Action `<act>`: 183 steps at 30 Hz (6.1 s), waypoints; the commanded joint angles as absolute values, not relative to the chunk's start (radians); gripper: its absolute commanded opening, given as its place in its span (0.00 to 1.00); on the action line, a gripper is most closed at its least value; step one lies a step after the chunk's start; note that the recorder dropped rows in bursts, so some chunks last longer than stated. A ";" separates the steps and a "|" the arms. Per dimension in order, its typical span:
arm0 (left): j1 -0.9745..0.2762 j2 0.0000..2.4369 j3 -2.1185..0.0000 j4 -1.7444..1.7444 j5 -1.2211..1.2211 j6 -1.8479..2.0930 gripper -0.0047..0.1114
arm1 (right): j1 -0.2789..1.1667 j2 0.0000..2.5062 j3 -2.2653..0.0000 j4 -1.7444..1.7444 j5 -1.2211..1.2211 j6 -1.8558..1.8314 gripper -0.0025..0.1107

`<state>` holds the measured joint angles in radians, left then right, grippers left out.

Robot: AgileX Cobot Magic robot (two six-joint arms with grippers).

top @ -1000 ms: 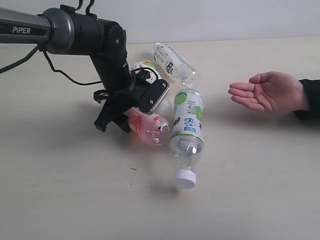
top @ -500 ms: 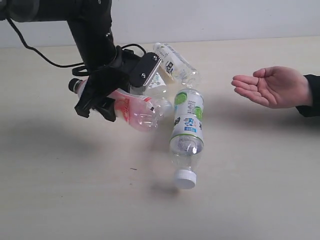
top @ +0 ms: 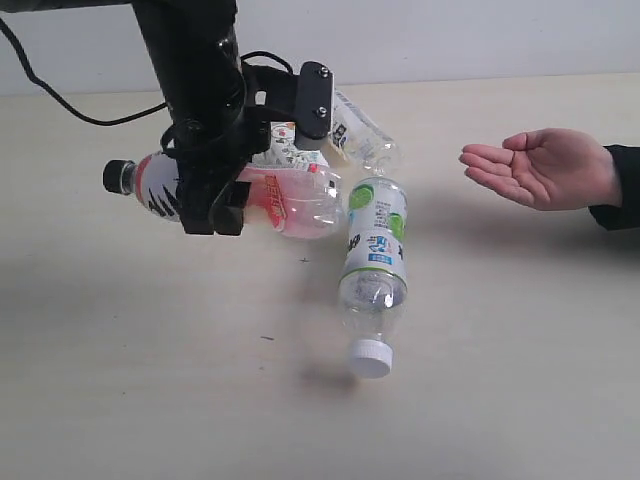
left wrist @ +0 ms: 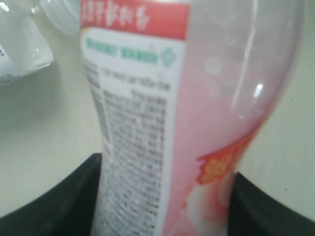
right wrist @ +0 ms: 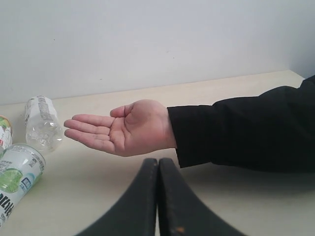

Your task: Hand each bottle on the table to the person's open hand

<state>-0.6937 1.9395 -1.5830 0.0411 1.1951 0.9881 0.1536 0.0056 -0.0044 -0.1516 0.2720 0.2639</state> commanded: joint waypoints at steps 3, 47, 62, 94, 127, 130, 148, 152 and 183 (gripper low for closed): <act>-0.799 1.921 -1.581 0.291 1.221 0.669 0.04 | 0.157 0.000 0.000 -0.156 0.264 0.264 0.02; -0.848 1.851 -1.743 -0.395 0.773 -0.277 0.04 | 0.157 0.000 0.000 -0.156 0.264 0.264 0.02; -0.919 1.979 -1.833 -0.605 0.475 -0.277 0.04 | 0.157 0.000 0.000 -0.156 0.264 0.264 0.02; -0.885 2.506 -2.200 -0.818 0.386 -0.243 0.04 | 0.157 0.000 0.000 -0.156 0.264 0.264 0.02; -0.880 2.560 -2.200 -0.819 0.366 -0.121 0.75 | 0.157 0.000 0.000 -0.156 0.264 0.264 0.02; -0.880 2.560 -2.200 -0.819 0.372 -0.111 0.75 | 0.157 0.000 0.000 -0.156 0.264 0.264 0.02; -0.880 2.526 -2.200 -0.815 0.451 -0.030 0.82 | 0.157 0.000 0.000 -0.156 0.264 0.264 0.02; -0.876 2.524 -2.200 -0.815 0.471 -0.021 0.86 | 0.157 0.000 0.000 -0.156 0.264 0.264 0.02; -0.732 2.307 -2.193 -0.762 0.973 0.297 0.18 | 0.157 0.000 0.000 -0.156 0.264 0.264 0.02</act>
<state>-0.7422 2.3377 -2.1947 -0.7628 0.9362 0.2248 0.1536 0.0056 -0.0044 -0.1516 0.2720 0.2639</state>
